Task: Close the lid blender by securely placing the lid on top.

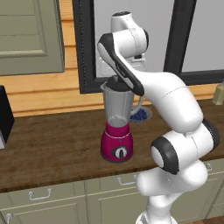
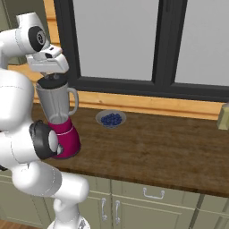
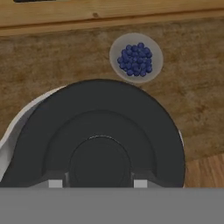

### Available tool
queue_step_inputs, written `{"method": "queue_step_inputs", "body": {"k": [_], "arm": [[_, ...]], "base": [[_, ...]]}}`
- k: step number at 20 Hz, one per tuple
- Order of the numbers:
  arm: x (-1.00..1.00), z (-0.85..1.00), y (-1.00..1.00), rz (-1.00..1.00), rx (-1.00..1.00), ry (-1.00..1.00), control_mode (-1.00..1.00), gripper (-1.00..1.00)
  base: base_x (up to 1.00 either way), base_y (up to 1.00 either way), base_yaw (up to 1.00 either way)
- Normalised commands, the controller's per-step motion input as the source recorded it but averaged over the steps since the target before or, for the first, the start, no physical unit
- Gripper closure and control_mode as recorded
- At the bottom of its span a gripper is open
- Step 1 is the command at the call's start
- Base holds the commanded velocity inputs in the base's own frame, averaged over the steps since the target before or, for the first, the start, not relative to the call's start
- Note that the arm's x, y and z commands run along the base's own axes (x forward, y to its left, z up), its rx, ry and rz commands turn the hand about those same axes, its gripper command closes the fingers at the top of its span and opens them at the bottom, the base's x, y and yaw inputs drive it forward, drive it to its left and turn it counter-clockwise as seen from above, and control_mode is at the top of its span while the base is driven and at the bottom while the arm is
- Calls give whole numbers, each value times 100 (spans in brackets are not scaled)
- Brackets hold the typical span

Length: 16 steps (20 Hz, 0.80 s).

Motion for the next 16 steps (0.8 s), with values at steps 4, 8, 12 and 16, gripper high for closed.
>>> {"method": "queue_step_inputs", "body": {"k": [4,8,12,16], "arm": [[-34,0,23,-5,3,3,-100,100],[-3,0,52,-12,5,0,-100,100],[-3,0,20,-3,1,1,-100,100],[-15,0,0,0,0,10,-100,100]], "base": [[0,0,0],[0,0,0],[0,0,0],[0,0,0]]}}
